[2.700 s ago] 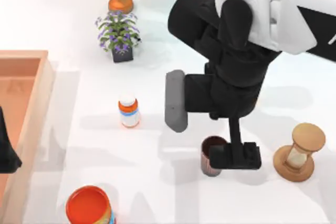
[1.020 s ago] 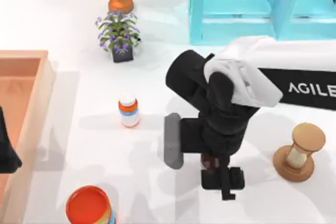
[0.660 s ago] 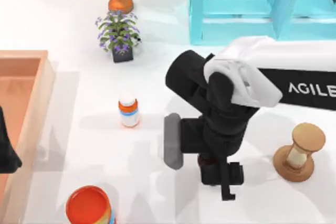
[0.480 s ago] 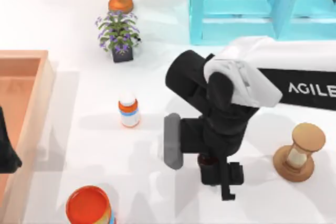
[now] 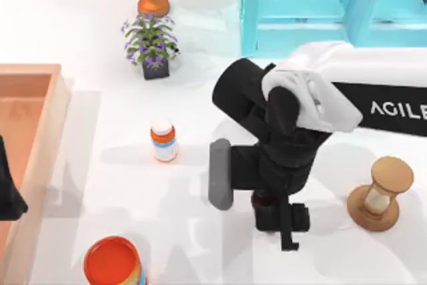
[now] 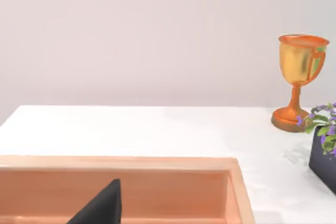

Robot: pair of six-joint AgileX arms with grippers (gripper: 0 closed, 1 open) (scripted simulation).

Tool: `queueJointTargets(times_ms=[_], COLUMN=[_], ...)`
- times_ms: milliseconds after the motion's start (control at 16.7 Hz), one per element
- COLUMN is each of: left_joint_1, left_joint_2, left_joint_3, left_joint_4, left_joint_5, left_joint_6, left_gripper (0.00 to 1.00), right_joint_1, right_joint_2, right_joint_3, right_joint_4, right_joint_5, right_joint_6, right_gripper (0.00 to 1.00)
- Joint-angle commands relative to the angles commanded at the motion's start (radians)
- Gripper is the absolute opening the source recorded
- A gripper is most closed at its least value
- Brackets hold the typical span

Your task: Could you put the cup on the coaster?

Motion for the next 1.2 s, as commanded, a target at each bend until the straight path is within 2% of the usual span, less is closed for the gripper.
queueJointTargets(times_ms=[180,300,480,840,1020,1200], left_joint_1=[0.0,0.0,0.0,0.0,0.0,0.0], left_joint_2=[0.0,0.0,0.0,0.0,0.0,0.0], left_joint_3=[0.0,0.0,0.0,0.0,0.0,0.0], left_joint_4=[0.0,0.0,0.0,0.0,0.0,0.0], left_joint_5=[0.0,0.0,0.0,0.0,0.0,0.0], left_joint_6=[0.0,0.0,0.0,0.0,0.0,0.0], left_gripper=[1.0,1.0,1.0,1.0,1.0,1.0], right_joint_1=[-0.092,-0.2,-0.427,-0.974,-1.151,-1.248], right_joint_2=[-0.072,-0.139,-0.219,-0.251,-0.26,-0.289], right_joint_3=[0.051,0.071,0.055,-0.048,-0.085,-0.115], right_joint_4=[-0.007,-0.028,-0.048,-0.089,-0.108,-0.116], right_joint_5=[-0.028,-0.054,-0.078,-0.109,-0.1,-0.094], right_joint_6=[0.023,0.035,0.055,0.113,0.171,0.249], right_gripper=[0.0,0.0,0.0,0.0,0.0,0.0])
